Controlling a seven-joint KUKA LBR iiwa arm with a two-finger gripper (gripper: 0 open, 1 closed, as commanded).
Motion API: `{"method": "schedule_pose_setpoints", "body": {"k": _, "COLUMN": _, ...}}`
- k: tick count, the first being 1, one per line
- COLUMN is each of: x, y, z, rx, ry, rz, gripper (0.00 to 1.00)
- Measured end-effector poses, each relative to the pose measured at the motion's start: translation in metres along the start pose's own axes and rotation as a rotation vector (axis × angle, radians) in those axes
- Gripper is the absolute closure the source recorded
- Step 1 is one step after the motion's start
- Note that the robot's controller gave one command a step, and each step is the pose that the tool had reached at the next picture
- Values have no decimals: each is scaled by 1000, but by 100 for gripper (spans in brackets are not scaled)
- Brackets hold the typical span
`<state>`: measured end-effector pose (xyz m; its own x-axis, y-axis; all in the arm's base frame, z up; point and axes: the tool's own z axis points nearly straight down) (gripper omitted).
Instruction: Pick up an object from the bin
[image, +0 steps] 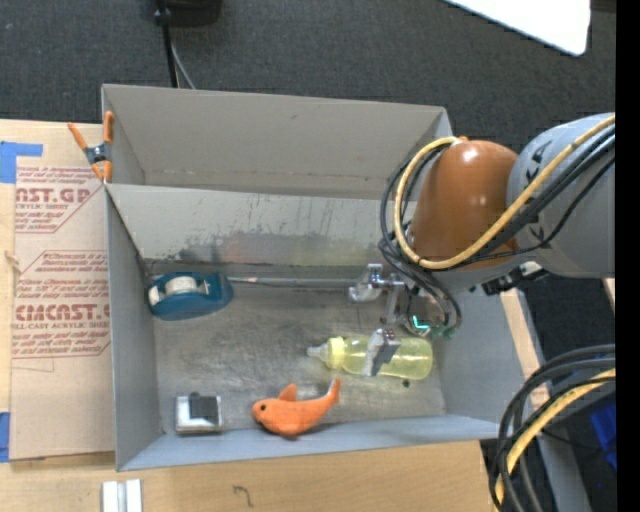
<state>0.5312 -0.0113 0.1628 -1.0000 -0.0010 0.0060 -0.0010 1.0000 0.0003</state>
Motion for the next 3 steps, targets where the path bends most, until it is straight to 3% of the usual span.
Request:
{"method": "schedule_pose_setpoints", "body": {"k": 1, "x": -2, "y": 0, "z": -3, "rx": 0, "ry": -7, "rz": 0, "gripper": 0}}
{"method": "schedule_pose_setpoints", "body": {"k": 2, "x": 24, "y": -13, "z": 83, "rx": -2, "ry": -14, "rz": -61, "gripper": 100}}
{"method": "schedule_pose_setpoints", "body": {"k": 3, "x": 24, "y": -13, "z": 83, "rx": -2, "ry": -14, "rz": -60, "gripper": 100}}
